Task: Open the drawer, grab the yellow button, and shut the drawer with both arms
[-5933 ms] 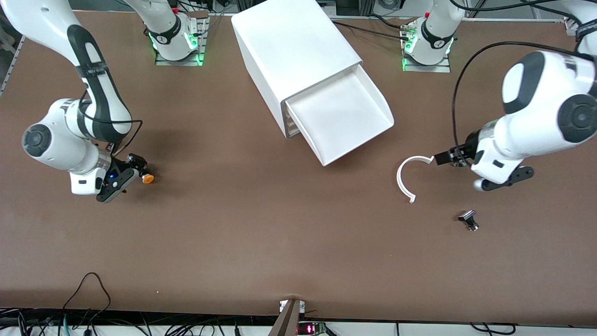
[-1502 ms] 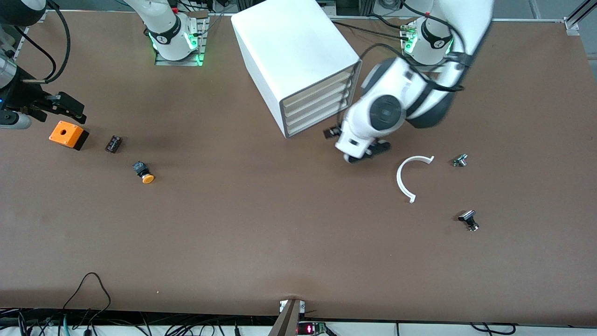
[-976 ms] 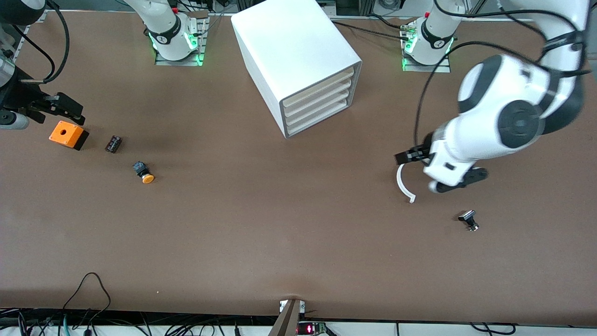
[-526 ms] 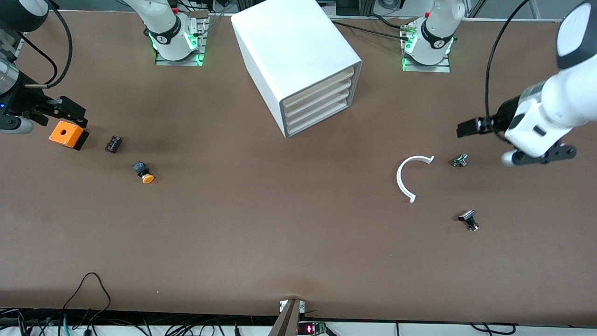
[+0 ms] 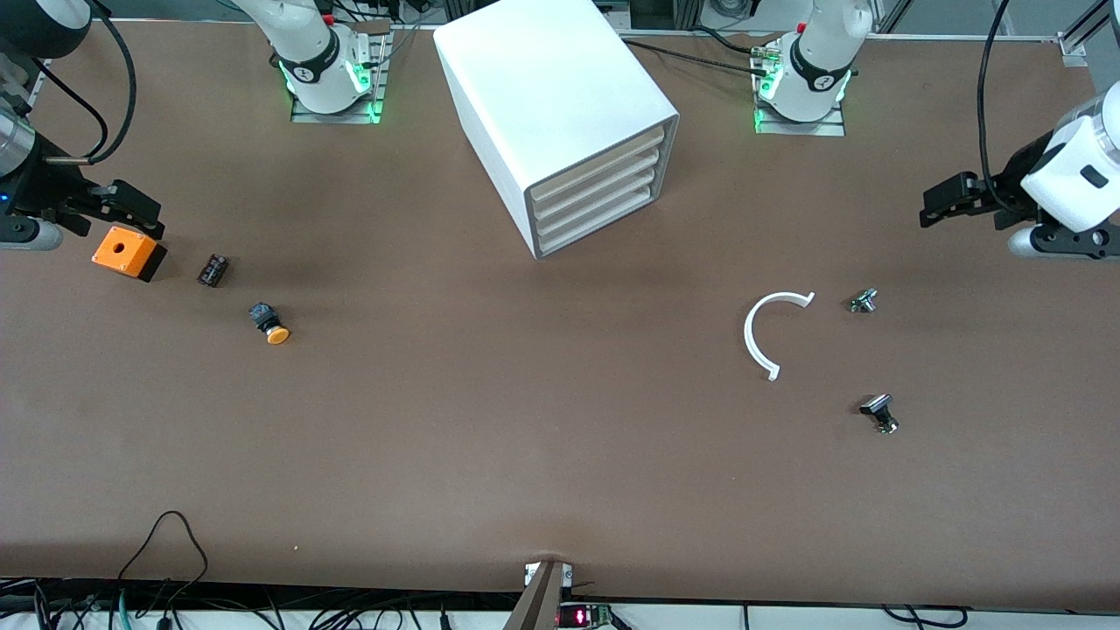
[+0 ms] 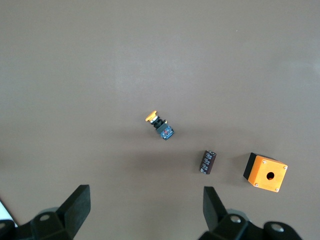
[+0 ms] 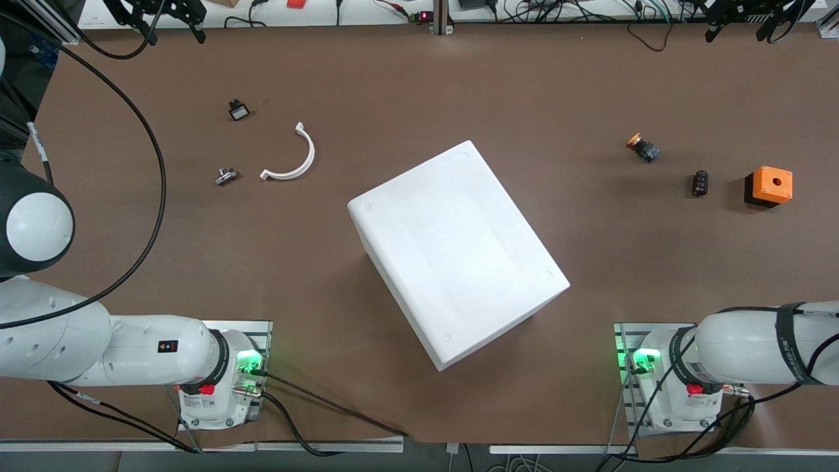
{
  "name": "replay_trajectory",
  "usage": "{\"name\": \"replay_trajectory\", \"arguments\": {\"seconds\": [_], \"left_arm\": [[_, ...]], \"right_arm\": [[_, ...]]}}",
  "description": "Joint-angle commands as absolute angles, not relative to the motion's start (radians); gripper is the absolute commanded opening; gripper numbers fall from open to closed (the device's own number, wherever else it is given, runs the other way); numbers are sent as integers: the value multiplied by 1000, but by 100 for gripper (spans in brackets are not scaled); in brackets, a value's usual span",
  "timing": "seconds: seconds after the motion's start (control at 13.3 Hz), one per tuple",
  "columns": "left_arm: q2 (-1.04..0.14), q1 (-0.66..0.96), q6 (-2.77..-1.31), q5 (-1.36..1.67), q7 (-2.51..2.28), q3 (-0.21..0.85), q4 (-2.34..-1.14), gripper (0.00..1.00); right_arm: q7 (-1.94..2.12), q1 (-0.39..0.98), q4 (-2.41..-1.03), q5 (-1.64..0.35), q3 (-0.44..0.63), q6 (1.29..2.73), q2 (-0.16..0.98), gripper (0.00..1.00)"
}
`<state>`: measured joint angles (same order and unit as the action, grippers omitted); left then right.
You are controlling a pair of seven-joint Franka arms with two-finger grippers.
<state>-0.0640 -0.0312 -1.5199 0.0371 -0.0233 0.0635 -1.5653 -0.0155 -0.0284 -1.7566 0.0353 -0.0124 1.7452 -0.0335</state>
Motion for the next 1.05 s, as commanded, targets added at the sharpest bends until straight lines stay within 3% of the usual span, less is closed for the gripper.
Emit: {"name": "replay_trajectory", "arguments": {"seconds": [0.0,0.98], "left_arm": [[-38,-17,-1581,28,-2,55,-1606,100],[-104,-29,-1620,-12,-3,66,-1545,100]], "right_arm": [[-3,-28,-1740,26,-15,1738,-29,100],[3,-23,-1740,29,-17,1735,-31,100]]}}
